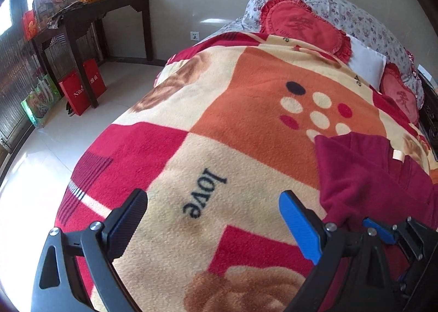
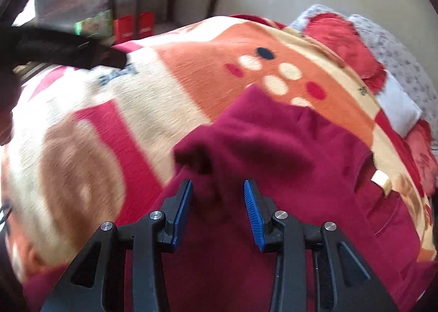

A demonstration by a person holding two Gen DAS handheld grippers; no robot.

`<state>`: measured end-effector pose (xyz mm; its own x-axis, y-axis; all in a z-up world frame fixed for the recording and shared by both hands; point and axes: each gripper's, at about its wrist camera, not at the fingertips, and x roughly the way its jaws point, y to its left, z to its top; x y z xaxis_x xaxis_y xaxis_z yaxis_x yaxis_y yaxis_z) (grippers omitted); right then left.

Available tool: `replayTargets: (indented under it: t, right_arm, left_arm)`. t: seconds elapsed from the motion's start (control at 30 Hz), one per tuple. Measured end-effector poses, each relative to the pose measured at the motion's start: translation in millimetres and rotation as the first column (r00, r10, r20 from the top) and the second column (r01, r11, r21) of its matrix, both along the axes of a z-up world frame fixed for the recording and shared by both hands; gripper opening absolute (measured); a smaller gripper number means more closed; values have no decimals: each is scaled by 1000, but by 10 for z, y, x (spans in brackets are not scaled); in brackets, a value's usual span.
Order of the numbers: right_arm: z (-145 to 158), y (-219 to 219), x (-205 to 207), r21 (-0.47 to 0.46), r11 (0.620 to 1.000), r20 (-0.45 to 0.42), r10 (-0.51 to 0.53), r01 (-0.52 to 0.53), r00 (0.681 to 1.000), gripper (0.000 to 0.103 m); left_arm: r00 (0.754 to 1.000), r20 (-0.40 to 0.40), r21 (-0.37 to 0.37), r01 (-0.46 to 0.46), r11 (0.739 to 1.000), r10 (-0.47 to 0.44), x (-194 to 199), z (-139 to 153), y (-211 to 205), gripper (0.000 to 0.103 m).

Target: Fold small clothes

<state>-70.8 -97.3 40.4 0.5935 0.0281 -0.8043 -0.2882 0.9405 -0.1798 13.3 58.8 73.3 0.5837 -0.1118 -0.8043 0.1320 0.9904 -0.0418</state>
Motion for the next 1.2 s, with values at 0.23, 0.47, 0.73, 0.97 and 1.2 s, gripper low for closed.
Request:
replayTargets:
  t: [0.23,0.47,0.73,0.97,1.2]
  right_arm:
    - [-95,-40,277,218,974,-86,-44,62,995,22]
    - [136,-499,-141,322,941,-131,-66,106,989,27]
    - [486,-2469,-1336,285,741,3,-635,608,773,27]
    - [323,-3880,-1843,361,361,-104,-900,860,423,27]
    - [298,-4059,-1853,341,373,-60,-908,863,416,0]
  left_arm:
    - [999,2,12,34,999,-34,-50,55,-235,99]
    - [990,4,37,141,989,-142,-162,47,-725,99]
    - [972,-25,57,236,970,-235,-339,-63,-1246,100]
    - [963,-21,96,270,958,-269,-416,-19,-1451,100]
    - [963,-2,110,267,957,-268,-427,49,-1416,100]
